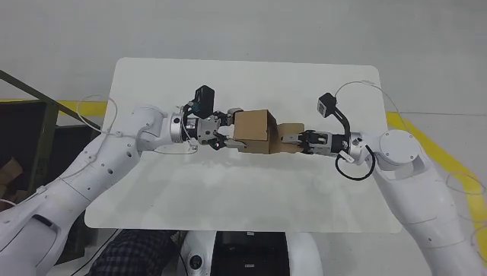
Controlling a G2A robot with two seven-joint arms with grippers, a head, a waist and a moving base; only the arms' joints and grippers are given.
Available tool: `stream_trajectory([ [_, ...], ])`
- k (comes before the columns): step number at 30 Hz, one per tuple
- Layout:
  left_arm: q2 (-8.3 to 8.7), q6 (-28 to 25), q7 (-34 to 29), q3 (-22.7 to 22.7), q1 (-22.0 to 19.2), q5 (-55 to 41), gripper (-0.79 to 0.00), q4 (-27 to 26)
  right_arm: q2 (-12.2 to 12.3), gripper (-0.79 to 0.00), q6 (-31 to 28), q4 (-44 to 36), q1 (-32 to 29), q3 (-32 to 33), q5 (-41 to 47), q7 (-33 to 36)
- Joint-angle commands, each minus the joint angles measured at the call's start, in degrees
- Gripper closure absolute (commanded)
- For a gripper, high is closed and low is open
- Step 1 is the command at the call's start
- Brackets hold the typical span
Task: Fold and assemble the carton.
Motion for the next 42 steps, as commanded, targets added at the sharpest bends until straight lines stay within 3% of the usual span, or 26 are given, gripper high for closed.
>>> stream_trajectory([
  [1, 0.18, 0.0, 0.38, 0.53, -0.26, -0.14, -0.372, 0.1, -0.02, 0.0, -0.09, 0.11, 0.17, -0.14, -0.07, -0.06],
  [12, 0.96, 0.0, 1.94, 2.76, -1.73, -0.53, -0.271, 0.68, -0.14, 0.0, -1.06, 0.34, 0.74, -0.94, -0.45, -0.66],
  [13, 1.0, 0.0, 2.07, 2.93, -1.84, -0.53, -0.262, 0.71, -0.13, -0.046, -1.1, 0.32, 0.74, -0.96, -0.51, -0.74],
  [14, 1.05, 0.0, 2.19, 3.09, -1.94, -0.51, -0.249, 0.75, -0.13, -0.209, -1.11, 0.29, 0.73, -0.97, -0.59, -0.79],
  [16, 1.13, 0.0, 2.54, 3.35, -2.13, -0.42, -0.225, 0.88, -0.11, -0.357, -1.15, 0.21, 0.72, -0.9, -0.54, -0.9],
  [18, 1.21, 0.0, 2.98, 3.63, -2.22, -0.38, -0.215, 1.0, -0.08, -0.785, -1.35, 0.09, 0.65, -0.73, -0.41, -1.0],
  [35, 1.31, 0.0, 4.05, 4.23, -2.93, 2.95, -0.179, 2.95, -0.11, -0.776, -3.87, -1.04, 0.19, 0.41, 5.43, 0.76],
  [38, 1.02, 0.0, 3.58, 3.88, -2.96, 3.7, -0.175, 3.23, -0.13, -0.631, -4.39, -1.42, -0.01, 0.68, 6.21, 0.44],
  [42, 0.65, 0.0, 3.47, 3.35, -2.76, 4.18, -0.175, 3.29, -0.42, -0.554, -4.72, -1.47, 0.35, -0.43, 8.51, 1.55],
])
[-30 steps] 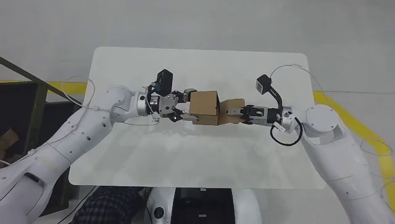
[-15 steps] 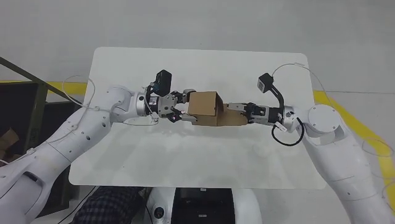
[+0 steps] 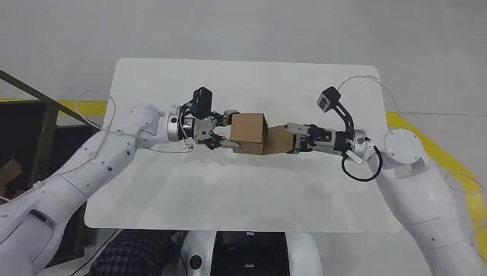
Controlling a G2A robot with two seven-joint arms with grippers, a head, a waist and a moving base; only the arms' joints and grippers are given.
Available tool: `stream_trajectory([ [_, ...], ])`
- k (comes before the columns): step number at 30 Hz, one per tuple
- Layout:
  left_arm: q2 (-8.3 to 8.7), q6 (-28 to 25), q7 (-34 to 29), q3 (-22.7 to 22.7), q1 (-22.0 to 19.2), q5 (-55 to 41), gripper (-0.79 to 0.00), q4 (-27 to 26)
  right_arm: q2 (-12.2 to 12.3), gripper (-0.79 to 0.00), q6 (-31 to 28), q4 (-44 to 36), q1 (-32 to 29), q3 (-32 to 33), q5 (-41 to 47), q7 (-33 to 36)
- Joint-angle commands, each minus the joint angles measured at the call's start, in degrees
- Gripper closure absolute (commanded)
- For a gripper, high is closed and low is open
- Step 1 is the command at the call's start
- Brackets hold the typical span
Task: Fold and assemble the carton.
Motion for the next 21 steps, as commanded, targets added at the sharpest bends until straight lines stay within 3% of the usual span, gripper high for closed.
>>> stream_trajectory([
  [1, -0.15, 0.0, -0.04, -0.29, 0.11, 0.19, -0.175, 0.05, -0.19, -0.542, -0.28, 0.38, 0.42, -0.64, 1.39, 0.61],
  [7, -0.51, 0.0, -0.22, -1.27, 0.6, 0.99, -0.179, 0.08, -0.76, -0.459, -1.23, 2.09, 1.77, -2.11, 3.83, 0.47],
  [10, -0.65, 0.0, -0.42, -1.74, 0.85, 1.34, -0.179, 0.02, -0.91, -0.456, -1.33, 2.6, 2.12, -2.43, 4.12, 0.1],
  [12, -0.72, 0.0, -0.51, -2.01, 1.03, 1.45, -0.175, -0.05, -0.96, -0.391, -1.28, 2.8, 2.27, -2.45, 4.07, -0.22],
  [21, -0.93, 0.0, -0.64, -3.09, 1.72, 1.98, -0.179, -0.72, -1.12, -0.286, 1.23, 4.08, 2.37, -2.9, 4.25, -1.17],
])
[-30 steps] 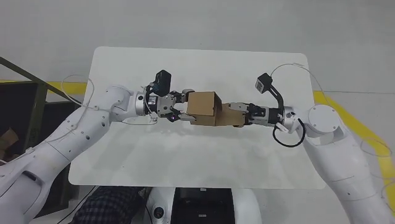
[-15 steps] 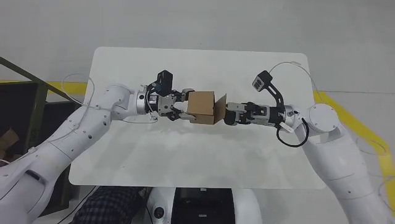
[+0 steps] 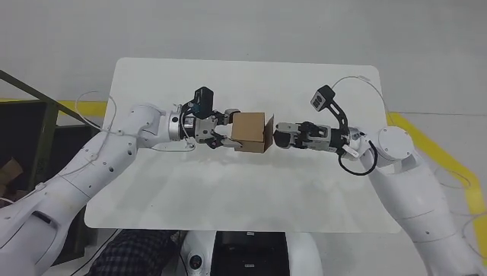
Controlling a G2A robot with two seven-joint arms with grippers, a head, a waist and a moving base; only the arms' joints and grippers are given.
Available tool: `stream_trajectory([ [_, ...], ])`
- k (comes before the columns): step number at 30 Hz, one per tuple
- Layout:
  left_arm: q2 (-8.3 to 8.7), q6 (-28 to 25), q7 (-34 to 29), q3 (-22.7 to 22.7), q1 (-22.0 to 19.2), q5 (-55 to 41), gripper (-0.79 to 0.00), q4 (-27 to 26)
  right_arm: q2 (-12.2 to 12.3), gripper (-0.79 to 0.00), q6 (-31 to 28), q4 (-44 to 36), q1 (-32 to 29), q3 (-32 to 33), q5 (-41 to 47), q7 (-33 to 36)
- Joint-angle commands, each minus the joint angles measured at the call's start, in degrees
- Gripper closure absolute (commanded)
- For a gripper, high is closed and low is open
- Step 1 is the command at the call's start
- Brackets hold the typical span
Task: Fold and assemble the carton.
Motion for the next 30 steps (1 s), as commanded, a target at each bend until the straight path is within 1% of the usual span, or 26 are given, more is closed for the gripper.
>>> stream_trajectory([
  [1, -0.01, 0.0, 0.06, -0.24, 0.17, 0.16, -0.179, -0.19, -0.06, -0.286, 0.4, 0.29, 0.13, -0.25, -0.13, -0.18],
  [3, 0.01, 0.0, 0.13, -0.52, 0.38, 0.35, -0.175, -0.43, -0.12, -0.277, 0.79, 0.6, 0.31, -0.42, -0.32, -0.51],
  [6, 0.05, 0.0, 0.16, -0.88, 0.71, 0.6, -0.175, -0.71, -0.22, -0.231, 1.36, 0.95, 0.53, -0.83, -0.41, -0.51],
  [11, 0.08, 0.0, 0.15, -1.51, 1.18, 1.04, -0.175, -1.04, -0.29, -0.215, 2.09, 1.12, 0.99, -1.22, -1.62, -0.88],
  [13, 0.09, 0.0, 0.07, -1.75, 1.34, 1.24, -0.172, -1.11, -0.28, -0.182, 2.37, 1.07, 1.06, -1.24, -2.11, -0.99],
  [15, 0.08, 0.0, -0.11, -1.92, 1.51, 1.26, -0.172, -1.2, -0.27, -0.169, 2.78, 1.01, 1.14, -1.45, -2.71, -0.76],
  [20, 0.04, 0.0, -0.58, -2.37, 1.81, 1.36, -0.175, -1.4, -0.27, -0.179, 3.64, 0.77, 1.57, -1.89, -4.58, -1.1],
  [26, -0.03, 0.0, -1.02, -2.93, 2.15, 1.36, -0.175, -1.81, -0.32, -0.163, 4.72, 0.62, 2.14, -2.54, -6.12, -0.91],
  [29, -0.06, 0.0, -1.22, -3.18, 2.33, 1.35, -0.175, -1.96, -0.38, -0.182, 4.81, 0.62, 2.36, -2.73, -6.19, -0.87],
  [30, -0.08, 0.0, -1.29, -3.26, 2.38, 1.33, -0.175, -2.0, -0.41, -0.2, 4.69, 0.58, 2.43, -2.73, -5.9, -0.8],
])
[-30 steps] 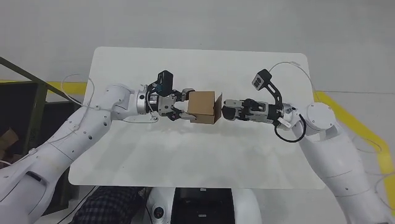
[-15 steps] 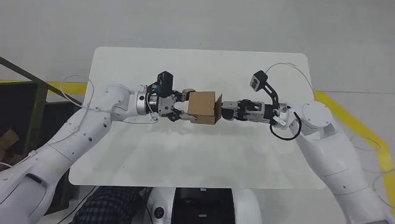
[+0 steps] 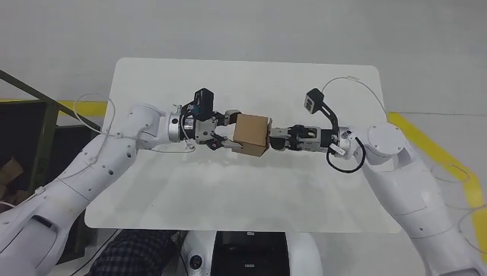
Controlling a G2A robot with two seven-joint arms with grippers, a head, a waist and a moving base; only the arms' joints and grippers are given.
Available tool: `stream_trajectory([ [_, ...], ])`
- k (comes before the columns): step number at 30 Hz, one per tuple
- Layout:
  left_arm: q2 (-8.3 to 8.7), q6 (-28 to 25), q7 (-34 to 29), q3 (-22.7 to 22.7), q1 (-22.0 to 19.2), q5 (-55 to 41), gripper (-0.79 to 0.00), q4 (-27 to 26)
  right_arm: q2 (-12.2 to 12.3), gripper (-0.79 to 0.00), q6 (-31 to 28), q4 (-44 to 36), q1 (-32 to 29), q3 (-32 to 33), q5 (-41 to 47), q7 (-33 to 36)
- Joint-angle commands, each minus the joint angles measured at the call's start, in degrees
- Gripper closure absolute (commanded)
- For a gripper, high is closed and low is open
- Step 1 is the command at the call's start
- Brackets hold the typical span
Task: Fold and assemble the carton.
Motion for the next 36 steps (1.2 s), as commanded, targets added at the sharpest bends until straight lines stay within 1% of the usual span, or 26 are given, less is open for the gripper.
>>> stream_trajectory([
  [1, -0.03, 0.0, -0.14, -0.13, 0.1, -0.04, -0.179, -0.07, -0.07, -0.225, -0.35, -0.08, 0.08, 0.03, 0.9, 0.28],
  [3, -0.07, 0.0, -0.27, -0.25, 0.19, -0.06, -0.175, -0.12, -0.14, -0.243, -0.72, 0.14, 0.09, 0.15, 2.09, 0.7],
  [4, -0.1, 0.0, -0.35, -0.25, 0.26, -0.14, -0.175, -0.14, -0.16, -0.24, -0.91, 0.2, 0.07, 0.2, 2.49, 0.78],
  [6, -0.15, 0.0, -0.46, -0.3, 0.31, -0.27, -0.175, -0.2, -0.27, -0.209, -1.21, 0.57, -0.1, 0.2, 4.48, 1.76],
  [9, -0.2, 0.0, -0.56, -0.37, 0.37, -0.28, -0.172, -0.21, -0.32, -0.182, -1.3, 1.16, -0.09, 0.18, 4.85, 1.9],
  [10, -0.22, 0.0, -0.59, -0.4, 0.38, -0.28, -0.172, -0.22, -0.34, -0.166, -1.36, 1.31, -0.11, 0.18, 4.94, 1.8],
  [12, -0.23, 0.0, -0.5, -0.52, 0.49, -0.33, -0.172, -0.25, -0.39, -0.108, -1.31, 1.47, -0.18, 0.15, 5.32, 1.55],
  [14, -0.23, 0.0, -0.5, -0.62, 0.58, -0.31, -0.172, -0.29, -0.43, -0.074, -1.23, 1.56, -0.16, 0.11, 5.4, 1.48],
  [15, -0.23, 0.0, -0.51, -0.67, 0.63, -0.3, -0.172, -0.32, -0.45, -0.074, -1.27, 1.61, -0.16, 0.1, 5.38, 1.34],
  [17, -0.21, 0.0, -0.62, -0.78, 0.68, -0.18, -0.172, -0.41, -0.46, -0.099, -1.06, 1.62, -0.06, -0.01, 4.84, 1.07],
  [18, -0.2, 0.0, -0.59, -0.88, 0.71, -0.15, -0.172, -0.45, -0.47, -0.145, -0.99, 1.56, -0.02, -0.03, 4.71, 0.95],
  [20, -0.18, 0.0, -0.64, -0.98, 0.84, -0.1, -0.172, -0.49, -0.5, -0.271, -0.98, 1.42, 0.05, -0.09, 4.52, 0.91],
  [22, -0.18, 0.0, -0.79, -1.08, 0.9, -0.2, -0.172, -0.54, -0.47, -0.292, -0.93, 1.26, 0.18, -0.02, 3.94, 0.74],
  [26, -0.17, 0.0, -0.99, -1.21, 1.0, -0.29, -0.172, -0.7, -0.39, -0.24, -0.22, 0.85, 0.16, 0.08, 2.8, 0.48],
  [31, -0.18, 0.0, -1.16, -1.36, 1.11, -0.38, -0.166, -0.58, -0.35, -0.231, 0.23, 1.12, 0.21, 0.0, 1.84, 0.4],
  [33, -0.18, 0.0, -1.23, -1.43, 1.13, -0.43, -0.166, -0.57, -0.33, -0.215, 0.42, 1.23, 0.26, -0.04, 1.26, 0.21],
  [36, -0.18, 0.0, -1.44, -1.55, 1.15, -0.4, -0.166, -0.53, -0.3, -0.231, 0.71, 1.27, 0.33, -0.04, 0.85, 0.32],
])
